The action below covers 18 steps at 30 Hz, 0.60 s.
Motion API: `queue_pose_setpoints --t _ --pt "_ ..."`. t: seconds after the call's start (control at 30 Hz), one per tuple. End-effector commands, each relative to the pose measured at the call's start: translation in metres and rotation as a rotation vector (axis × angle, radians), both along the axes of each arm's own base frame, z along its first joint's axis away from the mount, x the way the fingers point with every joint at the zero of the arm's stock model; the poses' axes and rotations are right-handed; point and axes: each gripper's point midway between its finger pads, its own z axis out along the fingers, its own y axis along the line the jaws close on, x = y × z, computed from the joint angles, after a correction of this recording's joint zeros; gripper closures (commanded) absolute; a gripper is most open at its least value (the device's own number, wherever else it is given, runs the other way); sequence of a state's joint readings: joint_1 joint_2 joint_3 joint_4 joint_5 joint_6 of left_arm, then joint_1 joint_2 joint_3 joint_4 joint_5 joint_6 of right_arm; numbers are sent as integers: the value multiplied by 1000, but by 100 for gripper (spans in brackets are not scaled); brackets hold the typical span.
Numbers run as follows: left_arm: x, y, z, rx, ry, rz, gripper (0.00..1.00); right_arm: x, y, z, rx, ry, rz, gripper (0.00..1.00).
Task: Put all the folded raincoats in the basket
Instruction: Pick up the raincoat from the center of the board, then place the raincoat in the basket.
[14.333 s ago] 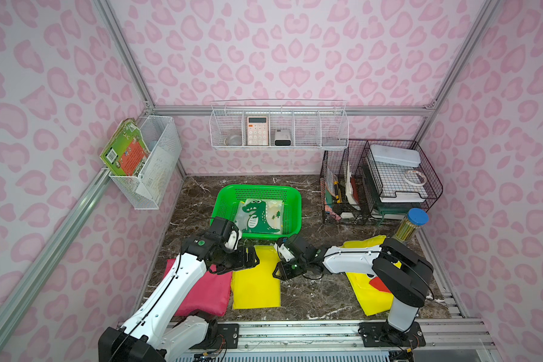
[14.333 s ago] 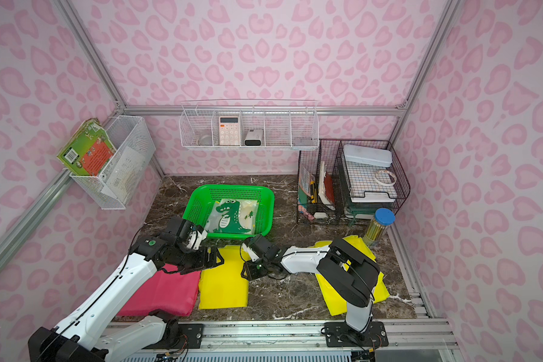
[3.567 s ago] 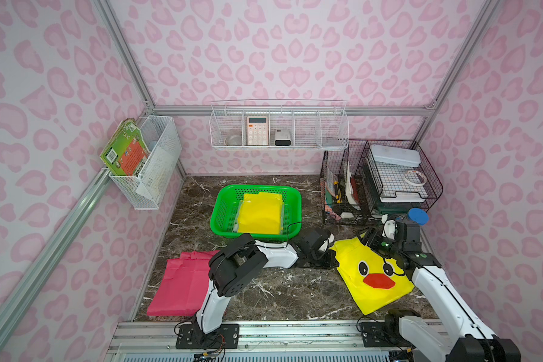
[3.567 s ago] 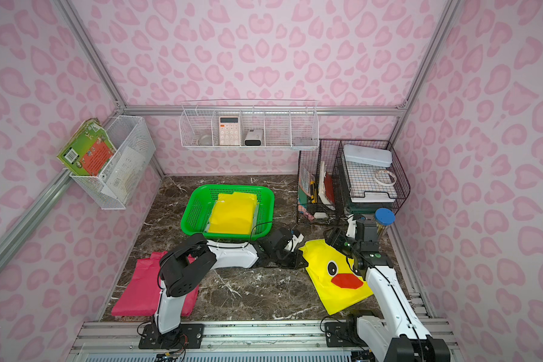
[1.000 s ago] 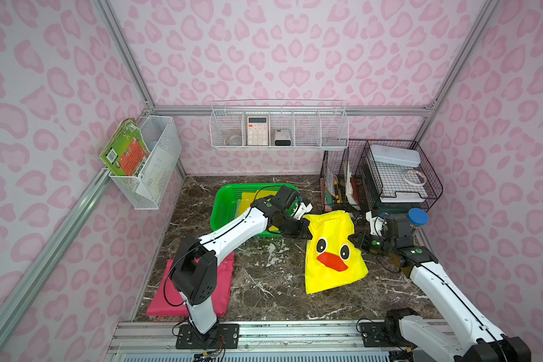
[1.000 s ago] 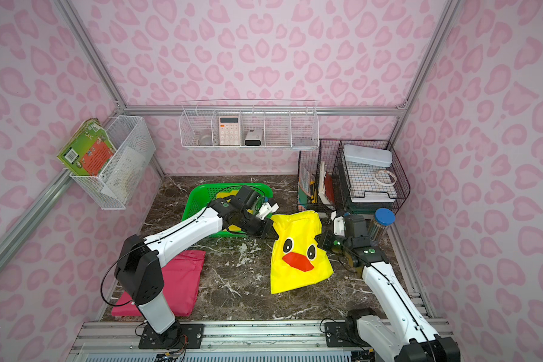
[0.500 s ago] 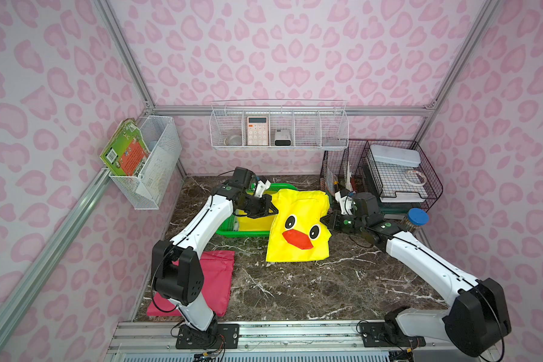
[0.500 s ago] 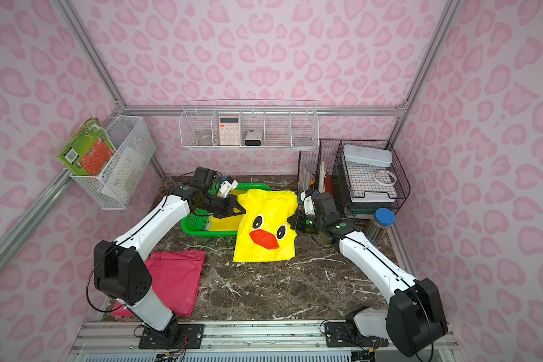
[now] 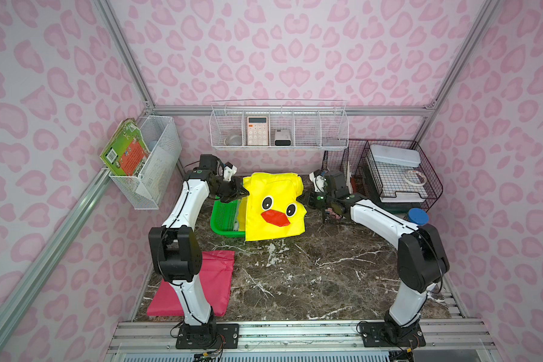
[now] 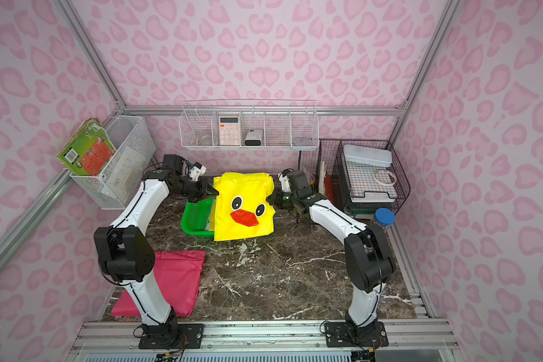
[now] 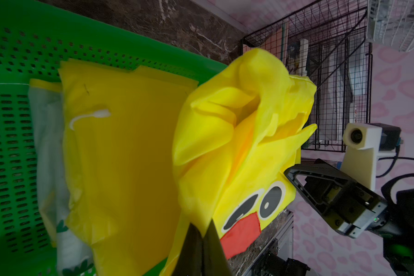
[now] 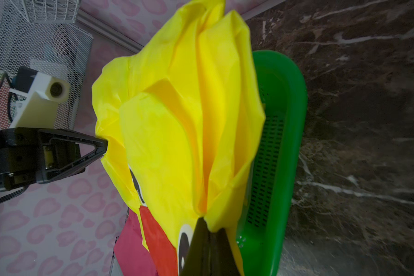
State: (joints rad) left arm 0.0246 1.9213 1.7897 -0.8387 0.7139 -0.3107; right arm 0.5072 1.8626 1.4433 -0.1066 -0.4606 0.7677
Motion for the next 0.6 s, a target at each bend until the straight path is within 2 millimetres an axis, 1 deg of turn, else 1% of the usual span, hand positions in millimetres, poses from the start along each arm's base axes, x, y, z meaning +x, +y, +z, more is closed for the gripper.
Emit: queue_pose_setpoints --t 0.0,0.1,0.17,0.3,0.4,0.57 --pt "9 16 -8 6 20 22 100 12 16 -9 14 21 19 100" --pt "20 31 -19 20 35 49 100 20 29 -26 -1 49 33 100" --pt "25 39 -27 36 49 60 100 22 39 -35 -5 63 49 100" --pt "31 55 -39 51 75 86 100 21 60 -42 -23 66 86 100" --pt "34 60 -45 55 83 96 100 23 67 -49 -37 71 94 100" --pt "37 61 -57 50 104 101 100 31 67 -62 -67 79 74 100"
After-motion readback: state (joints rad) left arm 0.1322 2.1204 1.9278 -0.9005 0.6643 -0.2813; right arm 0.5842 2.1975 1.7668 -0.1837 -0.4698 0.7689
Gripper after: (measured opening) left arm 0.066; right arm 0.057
